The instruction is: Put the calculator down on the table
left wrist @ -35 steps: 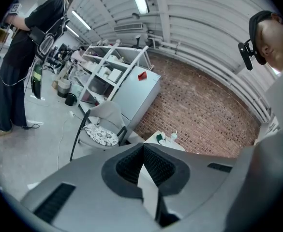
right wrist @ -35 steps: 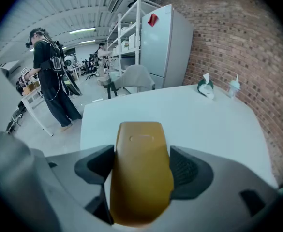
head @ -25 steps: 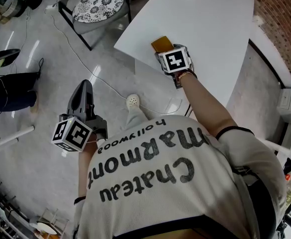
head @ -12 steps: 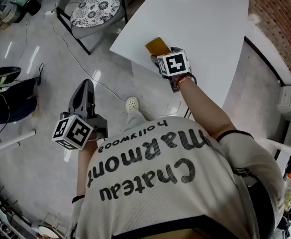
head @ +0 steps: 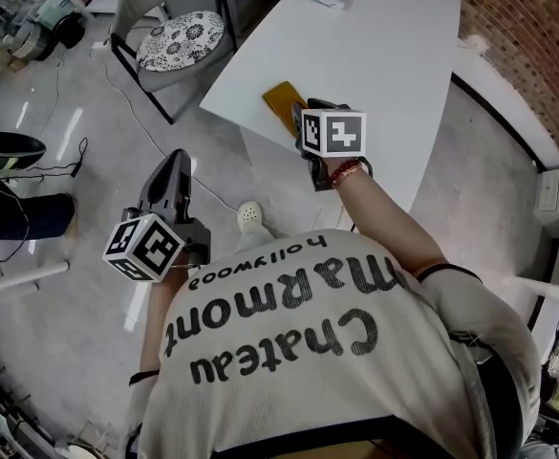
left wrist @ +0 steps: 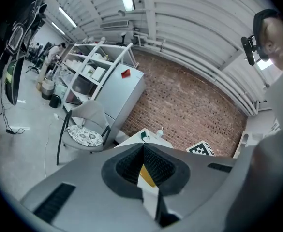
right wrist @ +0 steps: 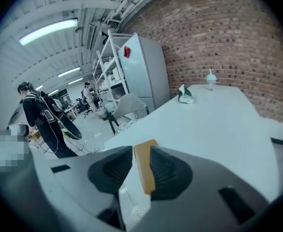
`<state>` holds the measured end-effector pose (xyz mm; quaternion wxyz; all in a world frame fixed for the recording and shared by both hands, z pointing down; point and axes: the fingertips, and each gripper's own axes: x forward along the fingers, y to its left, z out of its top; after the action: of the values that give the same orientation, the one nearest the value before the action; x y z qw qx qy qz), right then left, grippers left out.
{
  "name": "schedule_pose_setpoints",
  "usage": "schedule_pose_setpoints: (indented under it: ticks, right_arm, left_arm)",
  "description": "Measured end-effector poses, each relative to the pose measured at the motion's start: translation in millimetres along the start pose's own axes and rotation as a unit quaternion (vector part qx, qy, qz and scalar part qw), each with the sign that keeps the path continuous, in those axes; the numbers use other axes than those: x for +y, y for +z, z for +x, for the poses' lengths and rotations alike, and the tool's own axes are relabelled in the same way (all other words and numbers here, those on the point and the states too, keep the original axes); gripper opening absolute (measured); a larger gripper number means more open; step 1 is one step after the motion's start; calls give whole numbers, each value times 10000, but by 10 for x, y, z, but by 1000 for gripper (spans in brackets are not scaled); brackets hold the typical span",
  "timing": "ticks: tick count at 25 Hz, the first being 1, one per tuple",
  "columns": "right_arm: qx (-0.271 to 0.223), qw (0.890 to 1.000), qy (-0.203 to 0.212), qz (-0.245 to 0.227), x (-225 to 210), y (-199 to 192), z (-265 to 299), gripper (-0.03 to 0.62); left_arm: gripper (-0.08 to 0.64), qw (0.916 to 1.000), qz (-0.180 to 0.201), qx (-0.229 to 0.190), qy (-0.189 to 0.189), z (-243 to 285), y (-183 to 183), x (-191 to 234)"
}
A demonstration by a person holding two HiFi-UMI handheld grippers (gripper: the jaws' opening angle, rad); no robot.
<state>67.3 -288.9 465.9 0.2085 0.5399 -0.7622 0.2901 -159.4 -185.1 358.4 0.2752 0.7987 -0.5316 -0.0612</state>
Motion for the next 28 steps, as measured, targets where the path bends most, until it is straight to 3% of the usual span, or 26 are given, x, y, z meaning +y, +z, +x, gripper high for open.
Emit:
schedule_pose_setpoints:
  ticks: [4,8,18,28]
  right_arm:
    - [-330,9990,182,259,20,121,-307,61]
    - [-650,9974,230,230,42,230,-611,-6]
    - [-1129,9891,941,50,223,202,-1303,2]
    - [-1366,9852,990,-298,246,-38,-1744,2]
  left_arm:
    - [0,9998,76,-138,76,-101,23,-179]
    - [0,9990,148,-359,225,-257,81,-333]
    - [0,9972,285,-622,318,-663,-18,-751]
    - [0,9962,214,-667,514,-947,-311,-936]
